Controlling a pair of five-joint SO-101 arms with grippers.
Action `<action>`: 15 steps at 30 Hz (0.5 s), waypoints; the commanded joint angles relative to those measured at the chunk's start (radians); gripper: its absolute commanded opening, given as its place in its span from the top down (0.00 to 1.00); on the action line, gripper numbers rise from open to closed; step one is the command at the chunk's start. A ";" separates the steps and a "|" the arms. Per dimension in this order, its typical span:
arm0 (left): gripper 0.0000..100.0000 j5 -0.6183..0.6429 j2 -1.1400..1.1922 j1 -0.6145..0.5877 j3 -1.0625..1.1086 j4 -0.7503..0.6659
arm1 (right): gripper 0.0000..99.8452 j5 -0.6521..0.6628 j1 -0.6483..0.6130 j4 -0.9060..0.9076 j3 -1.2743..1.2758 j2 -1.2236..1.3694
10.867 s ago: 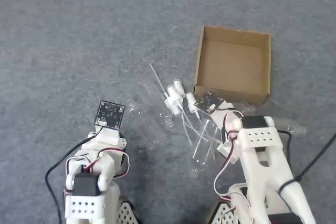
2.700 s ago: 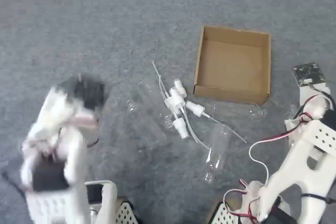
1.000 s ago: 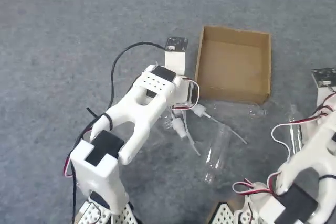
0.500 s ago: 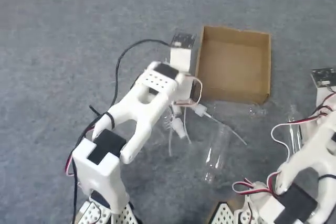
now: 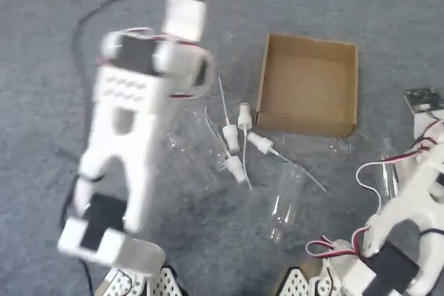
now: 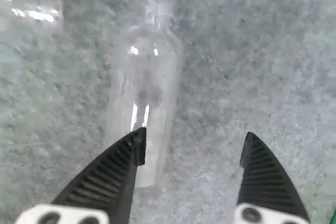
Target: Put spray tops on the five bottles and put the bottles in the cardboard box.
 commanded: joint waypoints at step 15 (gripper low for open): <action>0.98 -0.310 -0.373 -0.422 1.210 -0.758 | 0.76 -0.075 -0.094 -0.013 0.000 -0.005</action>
